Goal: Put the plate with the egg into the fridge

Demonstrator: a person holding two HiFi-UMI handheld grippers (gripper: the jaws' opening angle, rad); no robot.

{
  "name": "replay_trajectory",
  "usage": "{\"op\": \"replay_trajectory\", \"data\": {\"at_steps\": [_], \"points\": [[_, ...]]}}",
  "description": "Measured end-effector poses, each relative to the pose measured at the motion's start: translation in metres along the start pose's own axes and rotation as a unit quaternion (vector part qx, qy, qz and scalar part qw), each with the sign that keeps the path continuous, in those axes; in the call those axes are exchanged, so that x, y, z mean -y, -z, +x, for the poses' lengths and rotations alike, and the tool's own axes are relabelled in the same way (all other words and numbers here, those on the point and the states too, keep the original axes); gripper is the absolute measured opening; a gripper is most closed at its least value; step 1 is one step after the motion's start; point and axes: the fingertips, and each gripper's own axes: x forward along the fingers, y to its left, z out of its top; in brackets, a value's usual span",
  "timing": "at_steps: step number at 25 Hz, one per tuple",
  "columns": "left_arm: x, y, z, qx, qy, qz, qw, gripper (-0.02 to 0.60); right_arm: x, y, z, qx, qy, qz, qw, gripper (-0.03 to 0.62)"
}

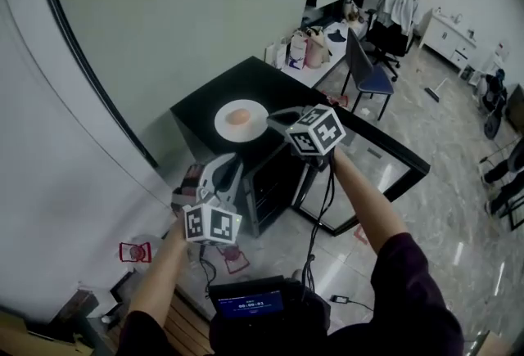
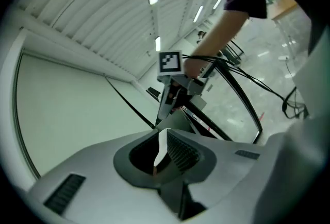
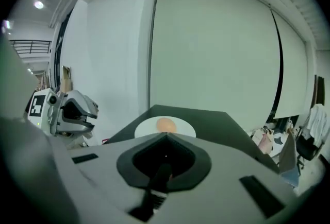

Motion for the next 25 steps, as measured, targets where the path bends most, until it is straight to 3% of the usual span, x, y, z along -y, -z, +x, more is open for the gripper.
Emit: {"op": "replay_trajectory", "data": {"at_steps": [2,5,8,12,17,25], "points": [[-0.001,0.009,-0.003,0.002,0.006,0.078,0.997,0.012,0.013,-0.004,0.016,-0.049,-0.003,0.001,0.999,0.008],[0.001,0.03,-0.007,-0.007,0.018,0.185,0.9825,0.054,0.035,-0.007,0.034,-0.116,-0.008,0.008,0.993,0.008],[0.002,0.051,-0.007,-0.017,0.024,0.241,0.97,0.08,0.063,0.0,0.052,-0.158,0.004,0.012,0.987,0.008],[0.002,0.071,-0.004,-0.022,0.023,0.265,0.9638,0.095,0.087,0.007,0.076,-0.2,0.004,0.014,0.98,0.008],[-0.001,0.083,-0.001,-0.024,0.022,0.269,0.9627,0.097,0.084,0.02,0.095,-0.241,-0.047,0.039,0.969,0.008],[-0.005,0.098,0.006,-0.031,0.015,0.274,0.9612,0.097,0.074,0.017,0.099,-0.25,-0.079,0.008,0.965,0.008]]}}
